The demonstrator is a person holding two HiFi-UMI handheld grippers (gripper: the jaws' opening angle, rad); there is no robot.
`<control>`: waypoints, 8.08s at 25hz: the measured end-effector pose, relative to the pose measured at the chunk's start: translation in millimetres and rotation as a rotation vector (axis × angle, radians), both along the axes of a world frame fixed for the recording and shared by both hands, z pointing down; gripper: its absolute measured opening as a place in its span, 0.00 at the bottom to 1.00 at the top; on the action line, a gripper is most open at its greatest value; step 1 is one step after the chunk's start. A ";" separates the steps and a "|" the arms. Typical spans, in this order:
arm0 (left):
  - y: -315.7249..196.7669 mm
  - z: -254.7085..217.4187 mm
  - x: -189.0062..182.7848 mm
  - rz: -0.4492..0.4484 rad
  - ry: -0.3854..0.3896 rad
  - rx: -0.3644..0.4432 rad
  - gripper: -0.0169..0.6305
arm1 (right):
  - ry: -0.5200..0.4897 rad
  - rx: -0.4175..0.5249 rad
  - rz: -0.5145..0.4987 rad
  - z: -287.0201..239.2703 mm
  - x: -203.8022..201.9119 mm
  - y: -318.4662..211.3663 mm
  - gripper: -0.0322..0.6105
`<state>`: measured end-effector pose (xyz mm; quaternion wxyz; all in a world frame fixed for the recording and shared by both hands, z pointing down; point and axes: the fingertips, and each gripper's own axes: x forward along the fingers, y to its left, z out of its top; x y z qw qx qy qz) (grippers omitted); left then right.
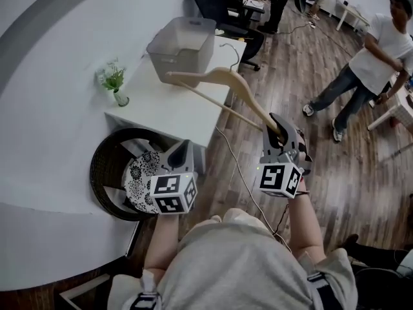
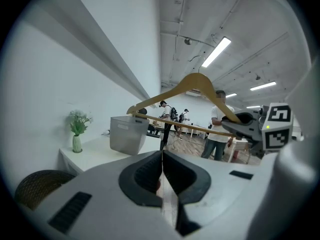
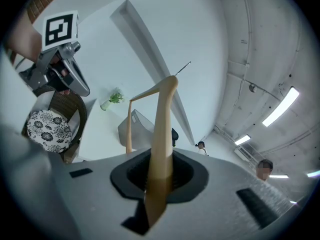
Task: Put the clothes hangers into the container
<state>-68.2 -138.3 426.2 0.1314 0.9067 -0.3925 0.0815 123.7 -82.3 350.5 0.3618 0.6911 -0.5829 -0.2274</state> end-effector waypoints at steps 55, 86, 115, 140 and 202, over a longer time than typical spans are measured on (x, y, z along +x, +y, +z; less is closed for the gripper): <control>-316.5 -3.5 75.3 -0.318 0.010 -0.003 0.04 | 0.266 -0.249 -0.383 19.0 95.3 -443.5 0.12; -353.9 13.7 59.0 -0.446 0.012 -0.020 0.04 | 0.637 -0.581 -0.620 78.5 56.3 -556.3 0.13; -366.0 24.7 50.2 -0.470 -0.002 -0.046 0.04 | 0.594 -0.677 -0.529 112.4 77.9 -613.2 0.14; -354.8 20.7 49.0 -0.476 -0.009 -0.042 0.04 | 0.482 -0.585 -0.479 98.6 87.3 -627.8 0.48; -55.4 -1.4 -24.5 -0.259 0.010 0.009 0.04 | -0.280 -0.280 -0.424 50.3 -62.5 -176.5 0.05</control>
